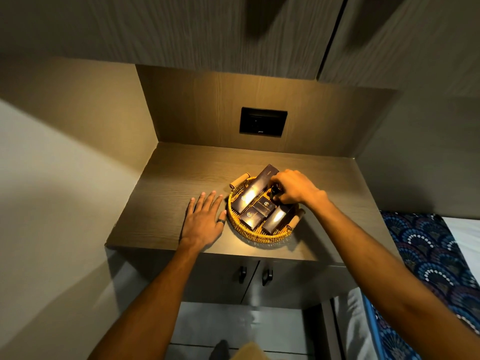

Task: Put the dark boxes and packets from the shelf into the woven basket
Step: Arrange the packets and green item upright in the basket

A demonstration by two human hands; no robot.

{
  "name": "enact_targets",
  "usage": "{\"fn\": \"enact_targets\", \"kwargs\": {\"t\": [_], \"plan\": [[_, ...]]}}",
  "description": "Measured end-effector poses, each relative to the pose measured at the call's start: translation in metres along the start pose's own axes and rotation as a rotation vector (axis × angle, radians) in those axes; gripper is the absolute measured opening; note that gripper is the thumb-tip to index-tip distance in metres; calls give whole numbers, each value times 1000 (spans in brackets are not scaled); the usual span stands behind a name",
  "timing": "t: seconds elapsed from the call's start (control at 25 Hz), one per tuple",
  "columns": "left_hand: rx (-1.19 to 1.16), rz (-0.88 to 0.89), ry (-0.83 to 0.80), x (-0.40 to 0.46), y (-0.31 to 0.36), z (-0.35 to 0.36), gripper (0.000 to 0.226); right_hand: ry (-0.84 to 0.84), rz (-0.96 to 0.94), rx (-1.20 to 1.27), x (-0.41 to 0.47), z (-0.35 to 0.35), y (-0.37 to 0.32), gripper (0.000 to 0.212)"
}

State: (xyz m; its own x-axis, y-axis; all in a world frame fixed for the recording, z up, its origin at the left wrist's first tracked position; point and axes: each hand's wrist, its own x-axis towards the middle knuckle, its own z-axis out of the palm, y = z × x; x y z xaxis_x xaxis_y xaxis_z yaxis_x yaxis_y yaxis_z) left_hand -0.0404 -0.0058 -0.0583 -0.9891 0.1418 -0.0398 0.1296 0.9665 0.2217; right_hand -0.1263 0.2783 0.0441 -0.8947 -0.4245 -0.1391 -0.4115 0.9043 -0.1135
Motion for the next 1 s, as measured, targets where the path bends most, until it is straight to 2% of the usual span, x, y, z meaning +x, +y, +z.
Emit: {"fn": "enact_targets", "kwargs": {"t": [0.12, 0.2, 0.28, 0.36, 0.44, 0.52, 0.6, 0.72, 0.84, 1.0], "plan": [[13, 34, 26, 22, 16, -14, 63, 31, 46, 40, -7, -26, 23, 46], [-13, 25, 31, 24, 15, -17, 61, 119, 72, 65, -13, -37, 23, 43], [-141, -15, 82, 19, 13, -18, 57, 335, 225, 189, -29, -26, 9, 40], [-276, -14, 165, 27, 16, -30, 55, 482, 456, 299, -54, 5, -17, 51], [-275, 94, 170, 49, 24, -49, 59, 446, 604, 333, -77, 36, -49, 71], [-127, 264, 82, 68, 33, -63, 63, 350, 661, 356, -88, 59, -74, 84], [29, 379, -28, 80, 37, -68, 67, 299, 662, 361, -90, 69, -84, 87], [-1, 367, -132, 81, 32, -65, 70, 309, 587, 341, -83, 73, -79, 86], [-72, 308, -150, 70, 36, -61, 74, 303, 496, 384, -81, 73, -56, 85], [-128, 188, -75, 47, 45, -48, 74, 225, 338, 388, -75, 67, -25, 80]]}}
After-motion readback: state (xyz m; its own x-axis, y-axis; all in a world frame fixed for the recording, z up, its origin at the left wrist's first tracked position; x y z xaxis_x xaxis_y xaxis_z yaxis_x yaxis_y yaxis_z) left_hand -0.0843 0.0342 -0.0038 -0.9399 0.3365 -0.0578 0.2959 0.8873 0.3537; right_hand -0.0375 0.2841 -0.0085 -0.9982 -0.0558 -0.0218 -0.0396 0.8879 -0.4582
